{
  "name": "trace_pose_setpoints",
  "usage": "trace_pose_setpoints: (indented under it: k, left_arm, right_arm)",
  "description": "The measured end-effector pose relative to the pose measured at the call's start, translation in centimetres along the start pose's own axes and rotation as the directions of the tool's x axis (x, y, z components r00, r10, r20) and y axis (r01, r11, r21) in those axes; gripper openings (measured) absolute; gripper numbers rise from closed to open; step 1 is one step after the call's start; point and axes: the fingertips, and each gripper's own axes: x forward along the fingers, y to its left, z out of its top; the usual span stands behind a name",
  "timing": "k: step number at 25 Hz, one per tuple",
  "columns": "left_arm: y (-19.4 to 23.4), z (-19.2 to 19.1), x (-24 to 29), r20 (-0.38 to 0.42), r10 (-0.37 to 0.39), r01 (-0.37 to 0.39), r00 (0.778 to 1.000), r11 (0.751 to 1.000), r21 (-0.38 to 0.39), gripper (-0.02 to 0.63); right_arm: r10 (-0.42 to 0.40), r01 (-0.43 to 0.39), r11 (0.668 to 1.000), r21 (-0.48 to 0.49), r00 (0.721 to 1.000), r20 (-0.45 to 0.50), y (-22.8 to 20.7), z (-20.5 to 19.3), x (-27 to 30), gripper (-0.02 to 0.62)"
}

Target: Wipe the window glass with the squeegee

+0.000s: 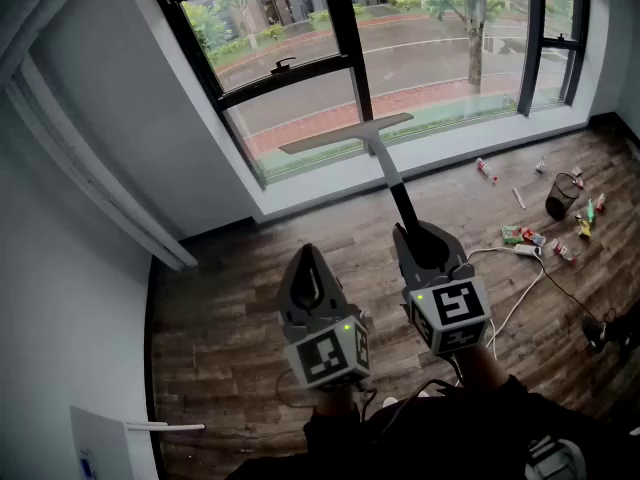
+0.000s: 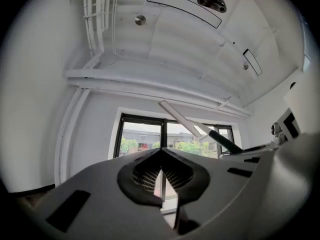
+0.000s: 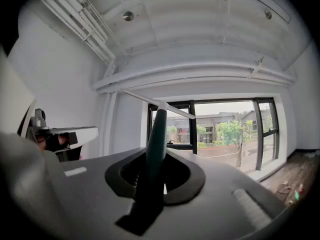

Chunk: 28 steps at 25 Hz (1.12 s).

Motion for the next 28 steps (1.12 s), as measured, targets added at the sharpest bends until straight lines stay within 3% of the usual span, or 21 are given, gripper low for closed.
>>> trace_pose_setpoints:
  k: [14,21,28]
  left_arm:
    - [2.1,-0.8,0.5,-0.016,-0.008,0.007,1.0,1.0,-0.017,0.003]
    - [3.9,-3.8,0.7,-0.08,-0.009,0.004,0.997,0.998,-0.057,0.003]
    - [6.7,-5.8,7.7,-0.083,-0.002,-0.002,0.997,0.999,-0.053,0.003]
  right_arm:
    - [0.002,-0.002,1.0,0.007,1.0,-0.027,1.4,-0.9,1.7,0.057]
    - [-0.027,0.028,1.0,0.01,0.999,-0.044,1.4,-2.6,2.4,0.058]
    - [-0.049,0.049,0.999,-0.011,0.998,-0.033,0.3,-3.1,10.3,0.058]
